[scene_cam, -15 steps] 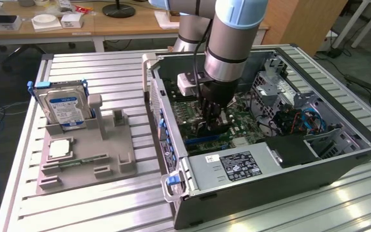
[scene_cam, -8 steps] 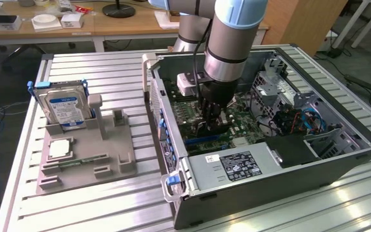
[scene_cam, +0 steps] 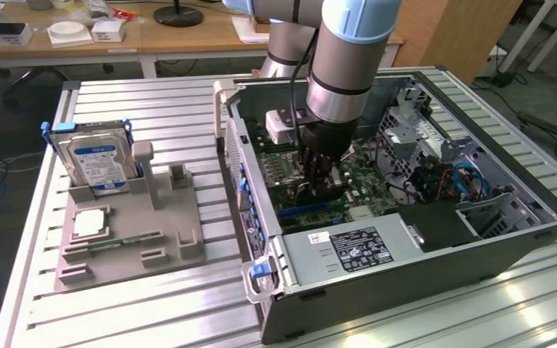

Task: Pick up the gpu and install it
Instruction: 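Insert the gpu into the slot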

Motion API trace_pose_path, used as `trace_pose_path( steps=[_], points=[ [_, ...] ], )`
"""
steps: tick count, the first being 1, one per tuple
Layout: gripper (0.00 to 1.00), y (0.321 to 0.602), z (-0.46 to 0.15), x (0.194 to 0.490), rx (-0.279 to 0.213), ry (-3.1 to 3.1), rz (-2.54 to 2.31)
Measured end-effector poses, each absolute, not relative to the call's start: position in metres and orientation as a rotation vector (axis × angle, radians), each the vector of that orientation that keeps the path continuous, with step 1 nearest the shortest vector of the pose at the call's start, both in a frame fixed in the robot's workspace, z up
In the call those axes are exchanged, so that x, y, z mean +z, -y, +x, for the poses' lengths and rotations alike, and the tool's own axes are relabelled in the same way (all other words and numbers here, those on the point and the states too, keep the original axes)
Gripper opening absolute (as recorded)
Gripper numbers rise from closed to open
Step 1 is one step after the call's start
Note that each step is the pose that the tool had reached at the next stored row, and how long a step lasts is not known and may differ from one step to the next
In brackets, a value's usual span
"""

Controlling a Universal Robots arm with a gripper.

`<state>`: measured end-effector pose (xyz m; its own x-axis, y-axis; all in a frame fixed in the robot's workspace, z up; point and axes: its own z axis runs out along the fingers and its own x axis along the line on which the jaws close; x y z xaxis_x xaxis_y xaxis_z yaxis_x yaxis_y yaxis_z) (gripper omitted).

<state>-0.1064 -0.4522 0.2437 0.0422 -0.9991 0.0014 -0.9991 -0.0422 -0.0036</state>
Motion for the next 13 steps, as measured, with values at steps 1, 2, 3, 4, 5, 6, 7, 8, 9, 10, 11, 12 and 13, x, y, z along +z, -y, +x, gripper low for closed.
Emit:
trace_pose_path(
  steps=[1,2,3,4,5,6,7,8,9,10,11,12,13],
  points=[
    [0.27,0.4522,-0.1064,0.2437,-0.005,-2.173,-2.267],
    [0.27,0.4522,-0.1064,0.2437,-0.005,-2.173,-2.267],
    [0.27,0.4522,-0.1063,0.2437,-0.006,-2.173,-2.267],
    [0.27,0.4522,-0.1063,0.2437,-0.007,-2.172,-2.266],
    [0.27,0.4522,-0.1063,0.2437,-0.010,-2.171,-2.265],
    [0.27,0.4522,-0.1063,0.2437,-0.011,-2.171,-2.265],
    [0.27,0.4522,-0.1063,0.2437,-0.011,-2.171,-2.265],
    [0.27,0.4522,-0.1063,0.2437,-0.011,-2.171,-2.264],
    [0.27,0.4522,-0.1063,0.2437,-0.011,-2.171,-2.264],
    [0.27,0.4522,-0.1063,0.2437,-0.011,-2.171,-2.264],
    [0.27,0.4522,-0.1063,0.2437,-0.011,-2.171,-2.264],
    [0.27,0.4522,-0.1063,0.2437,-0.011,-2.171,-2.264],
    [0.27,0.4522,-0.1067,0.2437,-0.011,-2.171,-2.264]
  ],
)
